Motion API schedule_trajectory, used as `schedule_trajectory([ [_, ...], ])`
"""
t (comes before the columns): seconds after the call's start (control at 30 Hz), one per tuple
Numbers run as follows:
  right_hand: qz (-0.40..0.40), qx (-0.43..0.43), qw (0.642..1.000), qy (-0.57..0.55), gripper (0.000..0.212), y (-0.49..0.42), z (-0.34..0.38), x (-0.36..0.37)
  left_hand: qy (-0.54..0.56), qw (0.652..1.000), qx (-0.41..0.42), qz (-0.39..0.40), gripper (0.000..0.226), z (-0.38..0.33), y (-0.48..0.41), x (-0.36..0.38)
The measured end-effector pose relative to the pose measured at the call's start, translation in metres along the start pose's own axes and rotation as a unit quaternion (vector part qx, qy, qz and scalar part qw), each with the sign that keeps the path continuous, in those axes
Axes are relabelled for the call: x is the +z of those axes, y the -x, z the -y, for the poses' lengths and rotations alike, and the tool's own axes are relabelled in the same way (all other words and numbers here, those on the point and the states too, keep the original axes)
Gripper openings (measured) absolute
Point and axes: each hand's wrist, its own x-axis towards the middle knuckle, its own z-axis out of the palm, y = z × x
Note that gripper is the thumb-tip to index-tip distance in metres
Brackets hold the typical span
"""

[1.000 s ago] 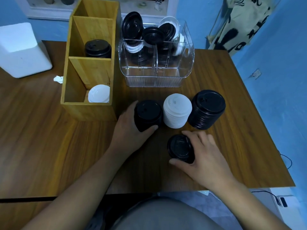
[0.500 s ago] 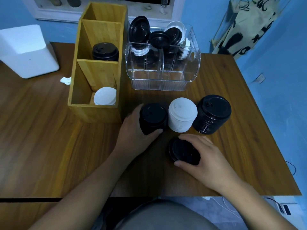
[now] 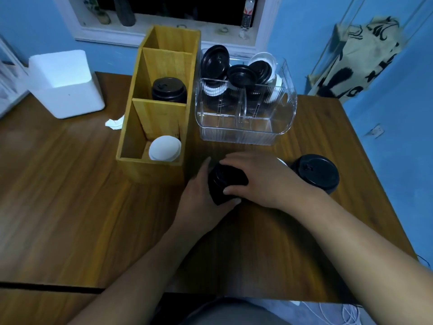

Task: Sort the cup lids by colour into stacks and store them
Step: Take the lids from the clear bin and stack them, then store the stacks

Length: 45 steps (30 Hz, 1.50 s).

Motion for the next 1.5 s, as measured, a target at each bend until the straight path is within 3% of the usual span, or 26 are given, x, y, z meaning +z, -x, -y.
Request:
schedule_trajectory([
  [0.47,0.025,-0.017,0.997,-0.067,0.042,-0.019,-0.018,0.0,-0.007,1.0,0.027,0.002,0.113,0.0,-0.003,-0.001],
  [0.83,0.041,-0.033,0.999,-0.005,0.063,-0.027,-0.018,0.004,-0.012,0.998,0.053,0.011,0.092,0.0,-0.004,-0.004],
  [1.0,0.089,-0.052,0.991,-0.08,0.056,-0.033,-0.029,-0.025,-0.023,0.997,0.069,-0.005,0.083,0.002,-0.006,-0.003],
  [1.13,-0.086,-0.026,0.976,-0.2,0.027,-0.061,-0.053,-0.062,-0.05,0.998,0.047,0.003,0.1,0.005,-0.005,0.0],
  [1.23,-0.201,0.023,0.969,-0.141,0.019,-0.1,-0.085,-0.081,-0.049,0.998,0.045,0.021,0.107,0.003,-0.004,0.0],
  [1.3,-0.212,0.042,0.975,-0.044,0.025,-0.127,-0.107,-0.086,-0.043,0.997,0.051,0.028,0.102,0.002,-0.004,-0.002],
  [1.37,-0.168,0.05,0.984,0.02,0.029,-0.145,-0.121,-0.085,-0.038,0.998,0.05,0.023,0.095,0.001,-0.003,-0.002],
  [1.5,-0.173,0.06,0.982,0.041,0.016,-0.153,-0.128,-0.079,-0.035,0.998,0.051,0.008,0.089,0.001,-0.004,-0.003],
])
